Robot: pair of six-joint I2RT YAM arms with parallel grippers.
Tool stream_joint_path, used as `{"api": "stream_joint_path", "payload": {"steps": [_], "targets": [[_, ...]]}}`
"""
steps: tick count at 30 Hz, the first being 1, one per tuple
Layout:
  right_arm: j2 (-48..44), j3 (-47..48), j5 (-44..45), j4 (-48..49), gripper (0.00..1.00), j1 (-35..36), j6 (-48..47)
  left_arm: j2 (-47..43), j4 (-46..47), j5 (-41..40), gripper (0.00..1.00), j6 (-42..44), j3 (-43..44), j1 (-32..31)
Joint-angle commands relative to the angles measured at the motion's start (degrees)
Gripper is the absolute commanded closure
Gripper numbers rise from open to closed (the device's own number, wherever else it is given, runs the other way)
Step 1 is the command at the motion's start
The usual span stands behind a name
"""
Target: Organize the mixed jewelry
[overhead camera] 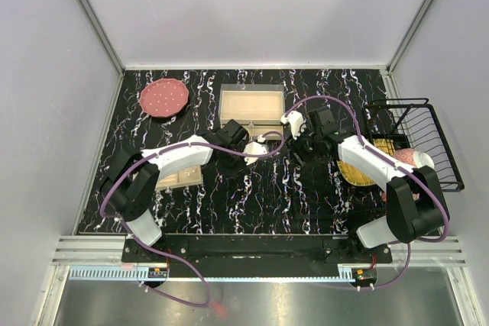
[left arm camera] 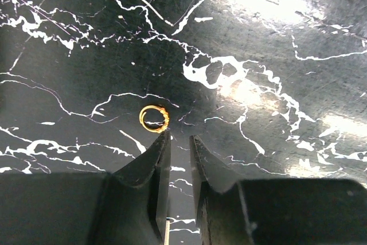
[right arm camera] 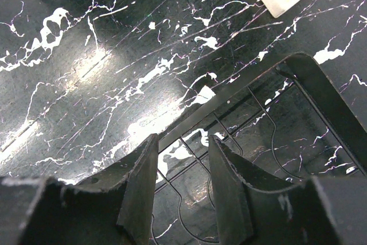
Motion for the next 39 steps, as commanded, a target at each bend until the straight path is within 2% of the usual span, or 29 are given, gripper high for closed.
{"api": "stream_joint_path", "payload": {"steps": [1, 39], "targets": [[0.7, 1.1, 3.3, -0.3, 0.54, -0.9, -1.4, 0.2, 2.5, -3.0, 0.77, 3.5, 1.2, -0.2], [0.6, 1.0, 3.5, -0.4, 0.54, -0.9, -1.5, 4.8, 3.9, -2.1, 0.76, 4.2, 1.0, -0.1]]}}
